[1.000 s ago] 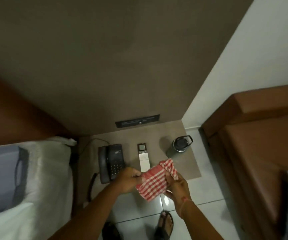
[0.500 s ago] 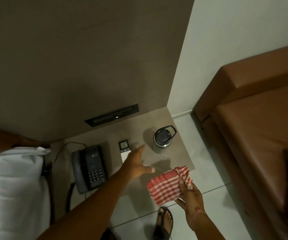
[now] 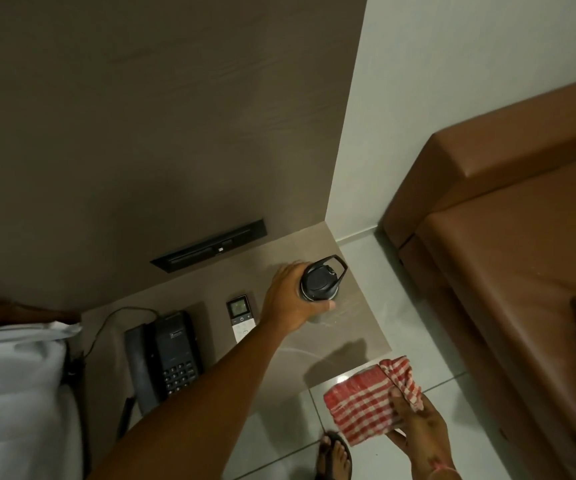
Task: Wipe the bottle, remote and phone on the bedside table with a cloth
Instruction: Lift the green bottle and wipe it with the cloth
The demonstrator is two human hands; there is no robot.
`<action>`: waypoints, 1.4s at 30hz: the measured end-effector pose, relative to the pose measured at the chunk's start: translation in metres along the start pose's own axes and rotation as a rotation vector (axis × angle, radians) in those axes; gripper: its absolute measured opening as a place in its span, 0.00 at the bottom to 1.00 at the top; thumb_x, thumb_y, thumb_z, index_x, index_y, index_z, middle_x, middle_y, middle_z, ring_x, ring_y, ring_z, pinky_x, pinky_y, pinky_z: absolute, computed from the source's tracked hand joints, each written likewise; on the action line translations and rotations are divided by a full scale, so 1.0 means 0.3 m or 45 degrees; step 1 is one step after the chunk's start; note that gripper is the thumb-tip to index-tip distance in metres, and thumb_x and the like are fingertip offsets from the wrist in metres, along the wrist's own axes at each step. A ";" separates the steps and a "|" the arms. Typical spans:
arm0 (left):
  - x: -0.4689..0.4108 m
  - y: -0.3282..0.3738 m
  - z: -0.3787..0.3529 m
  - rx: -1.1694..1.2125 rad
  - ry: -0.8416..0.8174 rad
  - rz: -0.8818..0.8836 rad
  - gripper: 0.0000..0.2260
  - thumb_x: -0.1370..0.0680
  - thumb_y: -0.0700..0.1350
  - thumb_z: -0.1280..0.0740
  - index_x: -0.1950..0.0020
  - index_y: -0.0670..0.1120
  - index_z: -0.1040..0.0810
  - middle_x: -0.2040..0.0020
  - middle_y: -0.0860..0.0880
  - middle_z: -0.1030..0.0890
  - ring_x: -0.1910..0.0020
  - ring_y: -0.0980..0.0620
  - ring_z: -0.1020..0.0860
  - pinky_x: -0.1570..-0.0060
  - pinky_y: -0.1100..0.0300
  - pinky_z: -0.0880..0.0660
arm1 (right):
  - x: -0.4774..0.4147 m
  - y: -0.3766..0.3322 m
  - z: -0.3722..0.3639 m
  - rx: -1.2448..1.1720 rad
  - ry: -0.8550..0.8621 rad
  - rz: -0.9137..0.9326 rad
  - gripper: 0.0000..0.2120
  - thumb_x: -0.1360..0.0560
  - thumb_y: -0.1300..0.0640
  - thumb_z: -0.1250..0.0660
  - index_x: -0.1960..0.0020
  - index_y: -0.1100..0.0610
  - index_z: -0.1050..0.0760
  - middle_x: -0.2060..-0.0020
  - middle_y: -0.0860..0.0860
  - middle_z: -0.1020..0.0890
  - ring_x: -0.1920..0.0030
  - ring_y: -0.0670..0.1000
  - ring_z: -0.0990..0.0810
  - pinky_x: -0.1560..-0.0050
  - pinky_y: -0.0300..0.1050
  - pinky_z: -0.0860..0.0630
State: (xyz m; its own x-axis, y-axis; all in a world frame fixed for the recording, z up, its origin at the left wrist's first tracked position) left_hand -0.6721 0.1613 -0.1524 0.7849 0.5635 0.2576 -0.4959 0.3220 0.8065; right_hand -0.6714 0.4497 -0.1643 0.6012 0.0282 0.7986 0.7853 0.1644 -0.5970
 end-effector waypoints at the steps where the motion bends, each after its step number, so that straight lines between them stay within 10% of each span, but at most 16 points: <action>1: 0.000 0.006 0.011 0.028 -0.019 0.037 0.34 0.40 0.57 0.18 0.37 0.52 0.24 0.39 0.53 0.22 0.39 0.51 0.24 0.40 0.48 0.21 | 0.009 -0.009 0.002 -0.006 0.018 0.014 0.12 0.28 0.56 0.29 0.46 0.54 0.25 0.53 0.55 0.19 0.51 0.59 0.22 0.61 0.46 0.22; 6: 0.037 0.078 0.121 0.280 -0.098 0.234 0.33 0.41 0.59 0.19 0.39 0.54 0.24 0.41 0.53 0.19 0.41 0.50 0.21 0.41 0.48 0.20 | 0.122 -0.133 0.013 0.119 0.105 0.421 0.07 0.29 0.60 0.27 0.54 0.51 0.21 0.56 0.53 0.16 0.55 0.55 0.19 0.55 0.49 0.21; 12: 0.197 0.282 0.335 0.626 -0.012 0.274 0.36 0.43 0.66 0.21 0.38 0.57 0.23 0.43 0.53 0.17 0.44 0.54 0.18 0.51 0.61 0.21 | 0.432 -0.406 -0.020 0.251 0.026 1.079 0.14 0.28 0.61 0.29 0.50 0.43 0.20 0.54 0.42 0.16 0.55 0.39 0.19 0.57 0.28 0.24; 16: 0.355 0.452 0.468 0.865 -0.074 0.326 0.38 0.40 0.73 0.25 0.36 0.54 0.22 0.42 0.47 0.15 0.44 0.48 0.16 0.39 0.45 0.21 | 0.706 -0.584 -0.080 0.370 -0.125 1.397 0.17 0.29 0.47 0.32 0.41 0.47 0.22 0.49 0.35 0.18 0.48 0.39 0.20 0.51 0.30 0.24; 23: 0.596 0.751 0.658 1.099 -0.306 0.332 0.35 0.29 0.66 0.29 0.32 0.42 0.23 0.38 0.39 0.17 0.38 0.40 0.19 0.31 0.43 0.27 | 1.061 -0.750 -0.209 0.836 -0.305 2.019 0.19 0.24 0.53 0.35 0.33 0.45 0.28 0.35 0.40 0.25 0.35 0.47 0.28 0.38 0.40 0.32; 33: 0.691 0.863 0.811 1.333 -0.118 0.329 0.18 0.31 0.60 0.25 0.54 0.46 0.12 0.51 0.43 0.12 0.50 0.45 0.14 0.46 0.50 0.20 | 1.246 -0.597 -0.144 1.151 -0.559 2.091 0.24 0.26 0.59 0.38 0.30 0.50 0.30 0.32 0.51 0.26 0.32 0.50 0.29 0.33 0.49 0.31; 38: 0.709 0.888 0.861 1.281 -0.075 0.332 0.28 0.34 0.60 0.23 0.42 0.42 0.16 0.48 0.42 0.14 0.46 0.42 0.16 0.40 0.46 0.21 | 1.263 -0.539 -0.160 2.107 -0.785 1.579 0.26 0.17 0.51 0.49 0.22 0.53 0.53 0.22 0.53 0.53 0.23 0.55 0.55 0.27 0.55 0.57; 40: 0.714 0.900 0.870 1.254 -0.127 0.326 0.24 0.30 0.58 0.26 0.42 0.42 0.16 0.49 0.42 0.14 0.48 0.44 0.16 0.40 0.46 0.21 | 1.269 -0.536 -0.117 1.889 -0.872 1.343 0.27 0.17 0.50 0.53 0.23 0.59 0.58 0.22 0.55 0.54 0.23 0.53 0.55 0.27 0.46 0.57; 42: 0.720 0.908 0.878 1.263 -0.194 0.318 0.19 0.26 0.55 0.30 0.43 0.43 0.16 0.50 0.43 0.14 0.52 0.46 0.16 0.45 0.49 0.21 | 1.301 -0.562 -0.080 1.148 -0.518 1.578 0.24 0.19 0.48 0.46 0.28 0.60 0.35 0.27 0.53 0.33 0.28 0.44 0.37 0.31 0.32 0.45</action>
State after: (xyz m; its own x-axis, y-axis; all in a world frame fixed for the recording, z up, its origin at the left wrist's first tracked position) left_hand -0.5398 0.1703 0.2632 0.7746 0.4034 0.4872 -0.1766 -0.6017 0.7790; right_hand -0.5656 0.4092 0.2462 0.5812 0.8104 -0.0739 -0.5721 0.3423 -0.7454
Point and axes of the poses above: each hand's wrist, its own x-axis away from the middle knuckle, its own z-axis out of the back of the hand, y = z × x, the point moved 2 cm from there along -x, towards the middle knuckle
